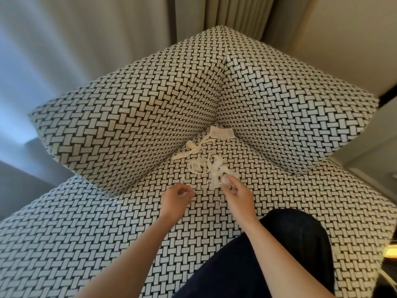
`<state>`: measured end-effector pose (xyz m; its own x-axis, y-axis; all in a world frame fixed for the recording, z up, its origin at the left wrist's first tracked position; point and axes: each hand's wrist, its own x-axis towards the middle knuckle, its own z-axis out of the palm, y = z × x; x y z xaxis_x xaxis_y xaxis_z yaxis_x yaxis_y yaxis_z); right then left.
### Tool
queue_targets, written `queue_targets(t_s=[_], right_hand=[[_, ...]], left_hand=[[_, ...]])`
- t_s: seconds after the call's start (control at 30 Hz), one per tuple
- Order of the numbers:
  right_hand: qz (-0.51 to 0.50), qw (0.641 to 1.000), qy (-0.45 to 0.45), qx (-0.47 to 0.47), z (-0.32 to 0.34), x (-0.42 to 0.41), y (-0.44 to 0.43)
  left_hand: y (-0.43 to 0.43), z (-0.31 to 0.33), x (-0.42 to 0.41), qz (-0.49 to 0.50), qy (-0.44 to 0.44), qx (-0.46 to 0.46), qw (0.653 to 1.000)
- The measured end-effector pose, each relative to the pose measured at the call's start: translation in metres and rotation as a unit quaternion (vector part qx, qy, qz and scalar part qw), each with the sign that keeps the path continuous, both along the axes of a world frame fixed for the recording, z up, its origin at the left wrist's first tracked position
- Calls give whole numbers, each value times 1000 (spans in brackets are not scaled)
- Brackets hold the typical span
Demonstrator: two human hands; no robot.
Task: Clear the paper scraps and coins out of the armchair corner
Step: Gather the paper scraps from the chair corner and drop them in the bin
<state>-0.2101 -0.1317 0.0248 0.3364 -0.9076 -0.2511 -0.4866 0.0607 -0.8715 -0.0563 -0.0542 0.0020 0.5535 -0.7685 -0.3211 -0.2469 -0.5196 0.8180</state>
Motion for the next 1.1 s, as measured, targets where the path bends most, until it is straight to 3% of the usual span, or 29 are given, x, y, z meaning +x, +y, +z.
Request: queue_targets(t_s=[0.23,0.4,0.47,0.57,0.63,0.7,0.83,0.97,1.1], right_hand=[[-160,980,-103,-62,17,-11,-1],[-261,952,-152,-53,24,-18,-5],[-278,945,-168,-40,25,-20,-6],[-274,944,-183,-15,26,-24,-7],[-263,948,-182,-3,26,-26,-8],[-250,952,-175,10,26,-26,-7],[-229,959,-163,30,26,-27,-6],[-218,960,-169,54,29,-28,-4],[-228,949,-199,90,37,-34,-7]], left_hand=[[-41,21,-5,-26,16,-30,999],[-76,29,-16,-154,-52,5,987],[-88,30,-22,-239,-130,27,962],[-99,27,-29,-365,-257,69,892],[-102,25,-30,-404,-293,95,861],[-103,22,-28,-402,-311,121,852],[-97,18,-20,-359,-305,123,873],[-90,31,-7,-319,-257,57,910],[-94,58,-3,-311,-220,10,925]])
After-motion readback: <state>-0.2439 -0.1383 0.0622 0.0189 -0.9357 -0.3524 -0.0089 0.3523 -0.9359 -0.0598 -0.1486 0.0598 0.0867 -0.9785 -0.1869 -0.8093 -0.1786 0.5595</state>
